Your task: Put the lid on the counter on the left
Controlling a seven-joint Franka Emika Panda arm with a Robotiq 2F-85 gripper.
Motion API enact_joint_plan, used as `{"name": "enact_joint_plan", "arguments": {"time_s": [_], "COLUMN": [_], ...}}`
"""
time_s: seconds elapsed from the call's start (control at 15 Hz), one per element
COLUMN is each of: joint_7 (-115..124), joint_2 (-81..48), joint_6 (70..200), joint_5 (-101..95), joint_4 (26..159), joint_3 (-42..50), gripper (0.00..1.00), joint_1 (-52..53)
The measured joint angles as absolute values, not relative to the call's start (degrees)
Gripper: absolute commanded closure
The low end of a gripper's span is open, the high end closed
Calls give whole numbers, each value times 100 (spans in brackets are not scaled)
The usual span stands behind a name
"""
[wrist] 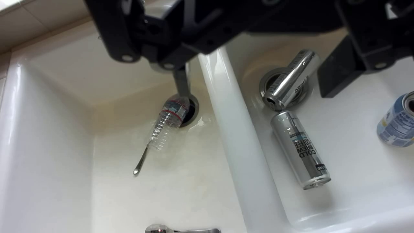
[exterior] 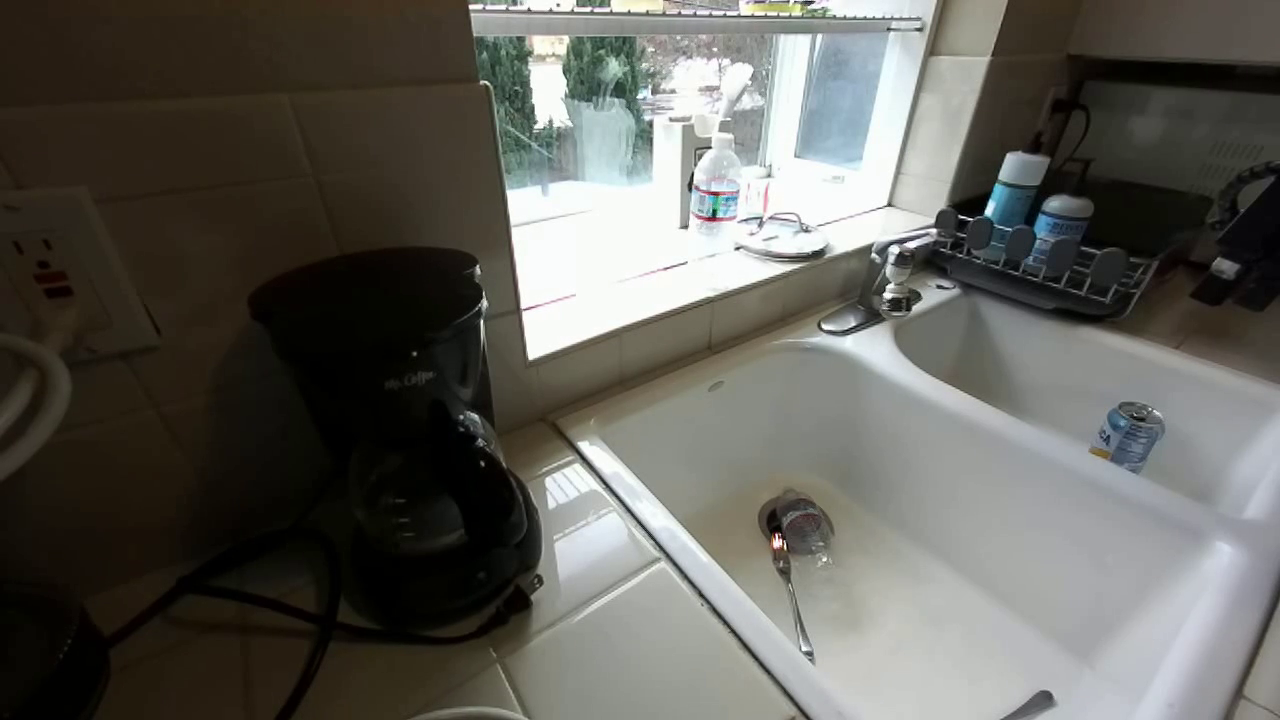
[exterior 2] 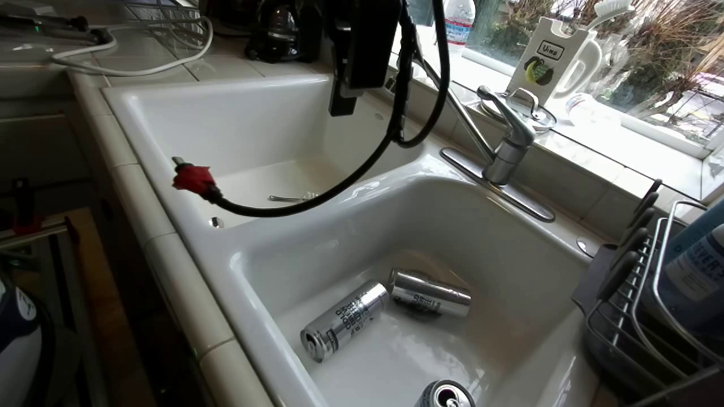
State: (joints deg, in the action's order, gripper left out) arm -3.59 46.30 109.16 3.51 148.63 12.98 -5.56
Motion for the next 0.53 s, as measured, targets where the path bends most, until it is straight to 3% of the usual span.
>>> {"name": "enact_joint_plan", "arguments": {"time_s": [0.53], "joint_7": [-363], "joint_2": [4582], "joint_6": [11172], "joint_5": [400], "joint_4": [14668], "joint_3": [1154], "gripper": [0], "joint_1": [-498]}}
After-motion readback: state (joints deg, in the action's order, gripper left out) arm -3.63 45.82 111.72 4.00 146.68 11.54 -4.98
